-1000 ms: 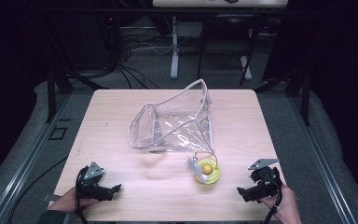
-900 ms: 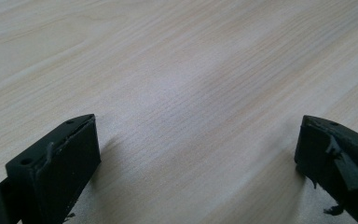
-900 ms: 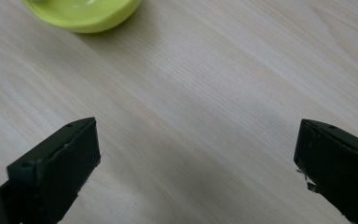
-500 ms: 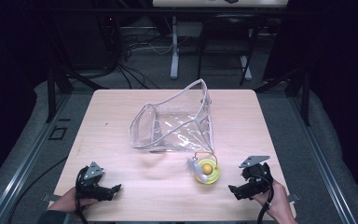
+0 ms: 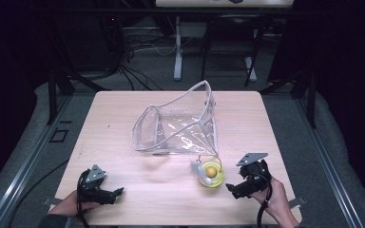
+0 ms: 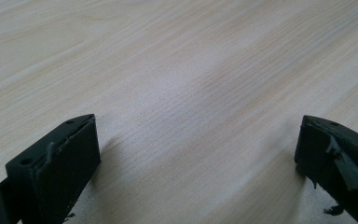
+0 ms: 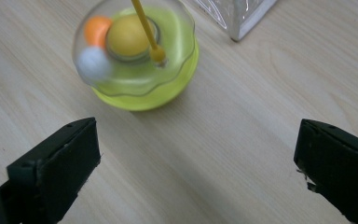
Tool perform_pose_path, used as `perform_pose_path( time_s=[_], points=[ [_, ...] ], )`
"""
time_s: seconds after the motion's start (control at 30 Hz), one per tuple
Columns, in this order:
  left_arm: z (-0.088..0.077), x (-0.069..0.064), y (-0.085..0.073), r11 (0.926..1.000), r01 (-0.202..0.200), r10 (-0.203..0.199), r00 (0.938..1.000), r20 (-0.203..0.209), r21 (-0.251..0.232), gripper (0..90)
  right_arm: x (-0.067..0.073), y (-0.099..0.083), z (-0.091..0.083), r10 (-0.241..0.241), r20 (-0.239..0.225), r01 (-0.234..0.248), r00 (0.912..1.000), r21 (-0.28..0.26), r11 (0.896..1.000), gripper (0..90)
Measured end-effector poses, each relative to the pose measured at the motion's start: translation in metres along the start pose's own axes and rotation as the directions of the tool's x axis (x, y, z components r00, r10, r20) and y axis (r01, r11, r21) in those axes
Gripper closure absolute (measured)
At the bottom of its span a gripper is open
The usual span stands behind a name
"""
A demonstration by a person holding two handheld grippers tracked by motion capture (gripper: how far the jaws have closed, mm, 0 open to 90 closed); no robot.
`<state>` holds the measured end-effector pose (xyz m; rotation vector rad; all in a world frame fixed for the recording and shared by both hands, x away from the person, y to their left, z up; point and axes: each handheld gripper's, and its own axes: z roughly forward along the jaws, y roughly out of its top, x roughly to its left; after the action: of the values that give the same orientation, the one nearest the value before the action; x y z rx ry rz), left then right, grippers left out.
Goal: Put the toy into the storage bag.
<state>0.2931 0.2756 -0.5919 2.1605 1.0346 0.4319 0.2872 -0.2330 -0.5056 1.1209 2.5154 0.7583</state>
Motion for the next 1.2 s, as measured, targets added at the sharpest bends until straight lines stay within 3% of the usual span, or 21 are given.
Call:
perform_pose_path(
  time_s=[0.27, 0.53, 0.67, 0.73, 0.87, 0.93, 0.97, 1.0, 1.03, 1.07, 1.1, 1.13, 1.2],
  points=[
    [0.0, 0.0, 0.0, 1.0, 0.001, -0.001, 1.0, -0.003, -0.003, 0.0, 0.006, 0.017, -0.001, -0.024, -0.03, 0.023, 0.9993, -0.032, 0.999, 0.0],
    [0.0, 0.0, 0.0, 1.0, 0.001, -0.001, 1.0, -0.002, -0.002, 0.0, 0.01, 0.029, -0.002, -0.045, -0.026, 0.043, 0.9987, -0.059, 0.997, 0.0],
    [0.0, 0.0, 0.0, 1.0, 0.001, -0.001, 1.0, -0.003, -0.002, 0.0, 0.013, 0.034, -0.005, -0.052, 0.005, 0.052, 0.9986, -0.093, 0.994, 3.4],
    [0.0, 0.0, 0.0, 1.0, 0.001, -0.001, 1.0, -0.003, -0.002, 0.0, 0.014, 0.037, -0.008, -0.059, 0.014, 0.06, 0.9982, -0.11, 0.992, 8.2],
    [0.0, 0.0, 0.0, 1.0, 0.001, -0.001, 1.0, -0.003, -0.002, 0.0, 0.016, 0.041, -0.017, -0.063, 0.029, 0.068, 0.9976, -0.194, 0.979, 27.5],
    [0.0, 0.0, 0.0, 1.0, 0.001, -0.001, 1.0, -0.003, -0.002, 0.0, 0.017, 0.042, -0.018, -0.066, 0.023, 0.069, 0.9976, -0.204, 0.977, 28.2],
    [0.0, 0.0, 0.0, 1.0, 0.001, -0.001, 1.0, -0.003, -0.003, 0.0, 0.019, 0.043, -0.021, -0.07, 0.026, 0.074, 0.9972, -0.223, 0.972, 35.3],
    [0.0, 0.0, 0.0, 1.0, 0.001, -0.001, 1.0, -0.003, -0.003, 0.0, 0.019, 0.043, -0.021, -0.07, 0.026, 0.074, 0.9972, -0.223, 0.972, 35.3],
    [0.0, 0.0, 0.0, 1.0, 0.001, -0.001, 1.0, -0.003, -0.002, 0.0, 0.021, 0.046, -0.023, -0.082, 0.023, 0.086, 0.9963, -0.232, 0.969, 43.6],
    [0.0, 0.0, 0.0, 1.0, 0.001, -0.001, 1.0, -0.003, -0.002, 0.0, 0.021, 0.046, -0.023, -0.082, 0.023, 0.086, 0.9963, -0.232, 0.969, 43.6],
    [0.0, 0.0, 0.0, 1.0, 0.001, -0.001, 1.0, -0.003, -0.002, 0.0, 0.023, 0.047, -0.024, -0.096, 0.014, 0.097, 0.9952, -0.23, 0.968, 53.6],
    [0.0, 0.0, 0.0, 1.0, 0.001, -0.001, 1.0, -0.003, -0.002, 0.0, 0.023, 0.047, -0.024, -0.096, 0.014, 0.097, 0.9952, -0.23, 0.968, 53.6],
    [0.0, 0.0, 0.0, 1.0, 0.001, -0.001, 1.0, -0.003, -0.002, 0.0, 0.028, 0.048, -0.025, -0.124, 0.024, 0.126, 0.9919, -0.246, 0.961, 62.4]
  ],
)
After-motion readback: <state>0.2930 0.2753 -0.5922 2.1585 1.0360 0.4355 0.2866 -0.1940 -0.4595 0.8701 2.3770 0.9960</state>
